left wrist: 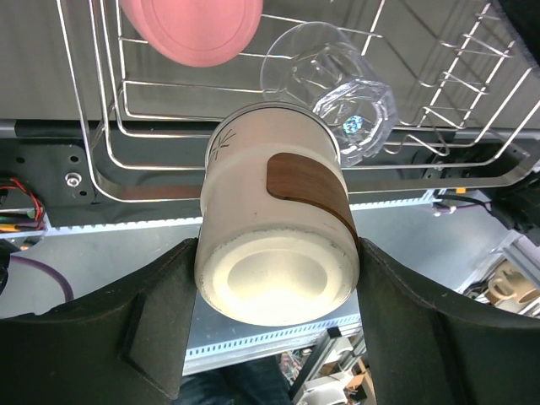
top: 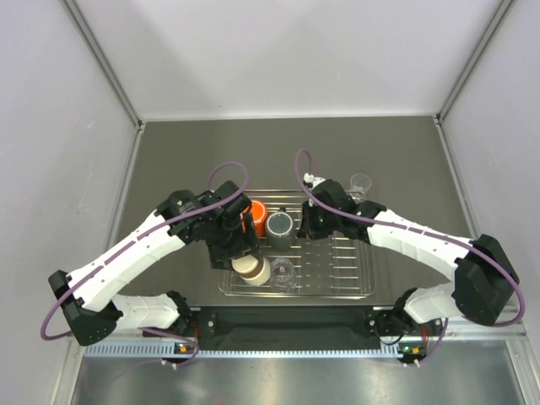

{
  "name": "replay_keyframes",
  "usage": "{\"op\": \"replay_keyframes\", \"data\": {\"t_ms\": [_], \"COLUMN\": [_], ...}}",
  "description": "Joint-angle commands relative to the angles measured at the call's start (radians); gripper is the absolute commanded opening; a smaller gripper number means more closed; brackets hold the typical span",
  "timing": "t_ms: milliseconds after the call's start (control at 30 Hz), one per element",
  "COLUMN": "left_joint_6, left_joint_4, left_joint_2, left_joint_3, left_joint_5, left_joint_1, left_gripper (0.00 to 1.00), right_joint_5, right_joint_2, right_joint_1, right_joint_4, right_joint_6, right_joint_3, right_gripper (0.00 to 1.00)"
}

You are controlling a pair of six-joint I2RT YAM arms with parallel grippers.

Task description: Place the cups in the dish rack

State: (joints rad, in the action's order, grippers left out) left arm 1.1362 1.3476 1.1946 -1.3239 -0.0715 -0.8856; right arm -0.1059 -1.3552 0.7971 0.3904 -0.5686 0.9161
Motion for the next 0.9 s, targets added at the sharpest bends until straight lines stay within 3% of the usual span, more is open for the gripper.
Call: {"op": "replay_keyframes", "data": {"t_ms": [0, 333, 867], "left_joint_6": [-0.016, 0.01, 0.025], "left_joint_4": [0.114, 0.065, -0.09], "left_joint_2": [-0.018, -0.004, 0.025], "left_joint_3": [0.012, 0.051, 0.178], "left_joint_5": [-0.022, 0.064, 0.052], "left_joint_1": [-0.004, -0.004, -0.006], "left_gripper": [0.0, 0.0, 0.0], "right_joint_5": [0.011, 0.012, 0.017], "right_joint_2": [0.039, 0.102, 0.16], "right_joint_1": [-0.016, -0.044, -0.071], "right_joint_4": [-0.041, -0.028, 0.002], "right_joint_6": [0.003, 0.001, 0.007], "right_joint_3": [-0.009, -0.028, -0.054], "right_gripper": [0.0, 0.0, 0.0]}}
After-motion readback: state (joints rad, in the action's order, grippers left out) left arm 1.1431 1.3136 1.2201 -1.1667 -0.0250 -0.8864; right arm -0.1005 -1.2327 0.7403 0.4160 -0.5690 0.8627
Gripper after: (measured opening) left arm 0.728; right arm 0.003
